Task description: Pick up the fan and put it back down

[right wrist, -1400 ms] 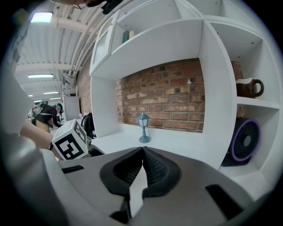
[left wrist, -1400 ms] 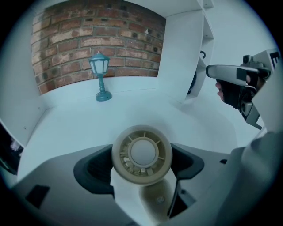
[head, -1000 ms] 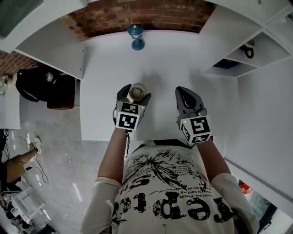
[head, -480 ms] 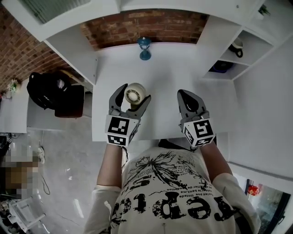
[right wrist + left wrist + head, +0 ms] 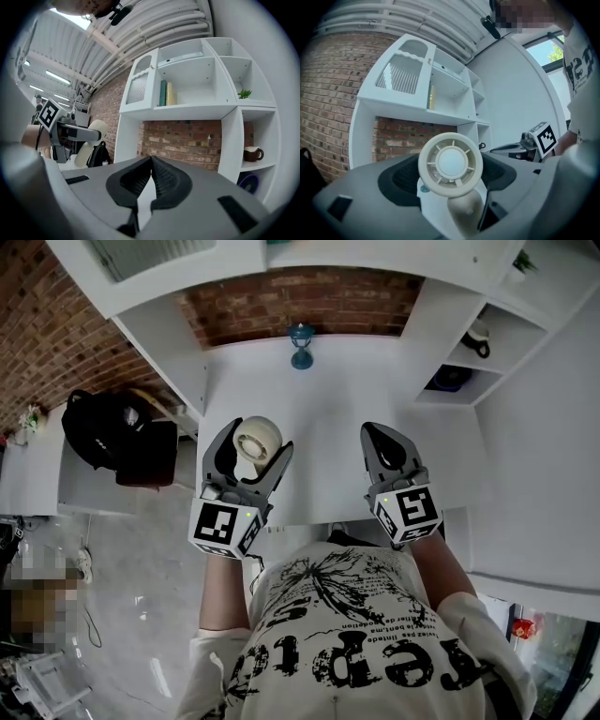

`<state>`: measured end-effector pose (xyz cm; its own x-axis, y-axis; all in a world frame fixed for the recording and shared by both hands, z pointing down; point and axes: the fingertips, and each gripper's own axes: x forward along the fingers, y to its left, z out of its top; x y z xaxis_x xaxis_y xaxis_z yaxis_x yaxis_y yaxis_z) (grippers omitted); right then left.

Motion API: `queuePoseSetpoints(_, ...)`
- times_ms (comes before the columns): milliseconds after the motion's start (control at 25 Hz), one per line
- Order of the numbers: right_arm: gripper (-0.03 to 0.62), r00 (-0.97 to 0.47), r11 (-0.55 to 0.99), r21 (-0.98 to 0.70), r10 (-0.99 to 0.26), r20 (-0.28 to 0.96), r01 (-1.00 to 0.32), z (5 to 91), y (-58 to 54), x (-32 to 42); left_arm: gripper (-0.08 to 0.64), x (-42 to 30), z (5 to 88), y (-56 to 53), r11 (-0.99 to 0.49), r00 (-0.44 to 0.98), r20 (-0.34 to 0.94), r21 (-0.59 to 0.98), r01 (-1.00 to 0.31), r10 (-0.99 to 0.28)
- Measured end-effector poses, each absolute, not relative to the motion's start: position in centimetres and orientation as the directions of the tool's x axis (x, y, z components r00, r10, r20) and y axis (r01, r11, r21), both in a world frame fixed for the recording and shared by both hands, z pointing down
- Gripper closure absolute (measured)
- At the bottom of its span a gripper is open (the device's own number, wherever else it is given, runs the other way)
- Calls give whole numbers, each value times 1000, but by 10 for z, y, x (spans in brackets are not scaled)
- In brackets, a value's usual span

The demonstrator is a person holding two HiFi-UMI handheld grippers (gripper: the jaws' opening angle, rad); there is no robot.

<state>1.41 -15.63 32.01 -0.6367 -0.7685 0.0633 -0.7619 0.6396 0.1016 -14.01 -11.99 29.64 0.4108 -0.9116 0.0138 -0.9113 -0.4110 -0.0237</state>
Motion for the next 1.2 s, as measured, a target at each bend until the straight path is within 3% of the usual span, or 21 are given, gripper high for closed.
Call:
queuePoseSetpoints(720, 577, -619, 625, 100, -780, 89, -774, 343, -195, 43, 175, -114, 335, -174, -380, 375, 124, -19, -925, -919)
queuePoseSetpoints(1200, 577, -651, 672, 51, -732, 202, -739, 401, -263, 38, 175, -95, 456, -265, -356, 327, 420, 11, -935, -847)
